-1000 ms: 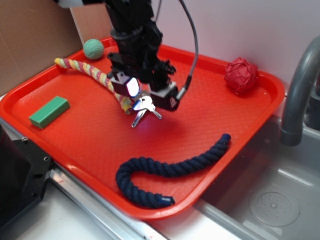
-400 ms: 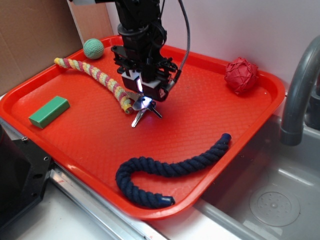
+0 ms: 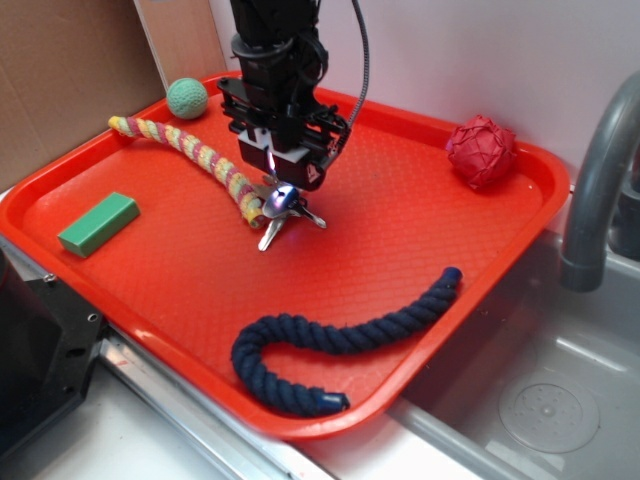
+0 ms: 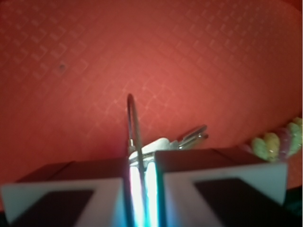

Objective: Grab the silver keys.

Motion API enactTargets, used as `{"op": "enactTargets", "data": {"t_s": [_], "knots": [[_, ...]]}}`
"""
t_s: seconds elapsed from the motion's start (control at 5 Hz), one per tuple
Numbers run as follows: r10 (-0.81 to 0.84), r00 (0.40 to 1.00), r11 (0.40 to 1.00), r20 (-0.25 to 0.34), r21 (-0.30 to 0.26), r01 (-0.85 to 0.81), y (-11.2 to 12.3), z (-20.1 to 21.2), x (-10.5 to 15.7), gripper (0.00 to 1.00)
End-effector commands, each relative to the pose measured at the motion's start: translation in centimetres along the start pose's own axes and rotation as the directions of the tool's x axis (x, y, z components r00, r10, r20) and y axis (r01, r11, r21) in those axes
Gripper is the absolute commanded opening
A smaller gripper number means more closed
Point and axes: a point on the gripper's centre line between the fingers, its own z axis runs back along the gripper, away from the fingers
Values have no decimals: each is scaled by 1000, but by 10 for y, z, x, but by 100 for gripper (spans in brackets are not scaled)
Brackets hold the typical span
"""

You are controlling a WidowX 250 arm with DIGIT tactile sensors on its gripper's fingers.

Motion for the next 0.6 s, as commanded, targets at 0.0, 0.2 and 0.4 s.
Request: {"op": "enactTargets", "data": {"t_s": [0.0,0.2,0.4], "knots": [[-115,991,971,61,-205,126,47,116,-13,0],[-113,992,960,59,-250,124,68,164,-15,0],[-123,992,963,14,-242,122,68,172,-9,0]]}}
